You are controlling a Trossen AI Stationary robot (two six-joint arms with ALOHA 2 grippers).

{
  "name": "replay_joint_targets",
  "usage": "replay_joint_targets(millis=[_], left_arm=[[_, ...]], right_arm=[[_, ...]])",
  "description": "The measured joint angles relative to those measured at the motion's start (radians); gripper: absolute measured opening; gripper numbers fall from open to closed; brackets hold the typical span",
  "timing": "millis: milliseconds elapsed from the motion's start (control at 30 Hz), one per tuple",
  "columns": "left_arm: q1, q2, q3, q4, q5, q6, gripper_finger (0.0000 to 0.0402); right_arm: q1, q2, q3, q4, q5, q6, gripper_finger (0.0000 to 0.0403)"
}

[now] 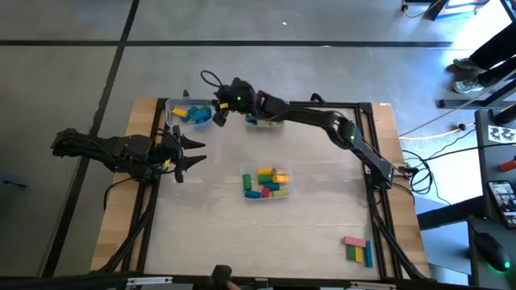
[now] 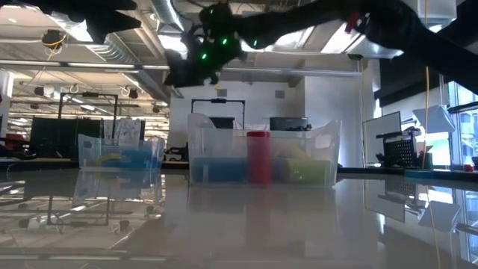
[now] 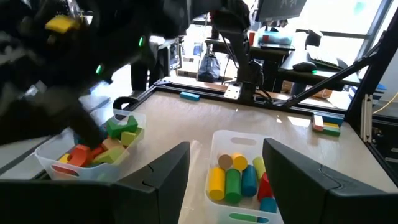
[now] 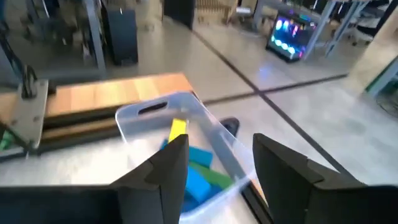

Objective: Sort blocks by size
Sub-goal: Put the pink rectangular block into the top left transparent bin

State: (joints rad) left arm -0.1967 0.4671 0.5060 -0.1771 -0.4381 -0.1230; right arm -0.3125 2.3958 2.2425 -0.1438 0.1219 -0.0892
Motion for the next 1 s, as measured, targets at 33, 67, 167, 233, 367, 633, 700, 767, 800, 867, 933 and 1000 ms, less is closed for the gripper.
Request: replay_joint_targets(millis=[33, 67, 167, 233, 367, 633, 700, 767, 800, 867, 933, 1000], left_arm=[[0.000, 0.000, 0.000, 0.000, 0.000, -0.001, 0.0198], [0.000, 0.000, 0.000, 0.000, 0.000, -0.003, 0.0198], [0.000, 0.000, 0.000, -0.004, 0.000, -0.012, 0.0198], [0.000, 0.000, 0.000, -0.015, 0.000, -0.028, 0.0198], [0.000, 0.000, 0.000, -0.031, 0.000, -0.034, 0.0198], [0.000, 0.000, 0.000, -0.024, 0.000, -0.031, 0.0198], [0.000, 0.000, 0.000, -0.022, 0.000, -0.031, 0.0198], [0.000, 0.000, 0.000, -0.022, 0.000, -0.031, 0.0198], [0.000, 0.000, 0.000, -0.022, 0.000, -0.031, 0.0198], [0.000, 0.000, 0.000, -0.021, 0.000, -0.031, 0.0198], [0.000, 0.000, 0.000, -0.022, 0.000, -0.031, 0.0198], [0.000, 0.000, 0.000, -0.022, 0.000, -0.030, 0.0198]], right_arm=[[0.003, -0.022, 0.000, -0.053, 0.001, -0.005, 0.0175], [0.004, -0.042, 0.000, -0.101, 0.005, -0.017, 0.0173], [0.021, -0.099, -0.001, -0.228, 0.009, -0.034, 0.0167], [0.038, -0.141, -0.001, -0.313, 0.021, -0.049, 0.0163], [0.081, -0.225, -0.001, -0.514, 0.047, -0.066, 0.0158], [0.233, -0.380, 0.000, -0.872, 0.132, -0.031, 0.0156], [0.282, -0.408, 0.000, -0.961, 0.132, 0.009, 0.0156], [0.337, -0.429, 0.000, -1.047, 0.132, 0.057, 0.0156], [0.365, -0.438, 0.000, -1.095, 0.132, 0.083, 0.0156], [0.422, -0.445, 0.000, -1.171, 0.132, 0.134, 0.0156], [0.482, -0.445, -0.002, -1.231, 0.150, 0.179, 0.0156], [0.536, -0.445, -0.021, -1.257, 0.179, 0.224, 0.0156]])
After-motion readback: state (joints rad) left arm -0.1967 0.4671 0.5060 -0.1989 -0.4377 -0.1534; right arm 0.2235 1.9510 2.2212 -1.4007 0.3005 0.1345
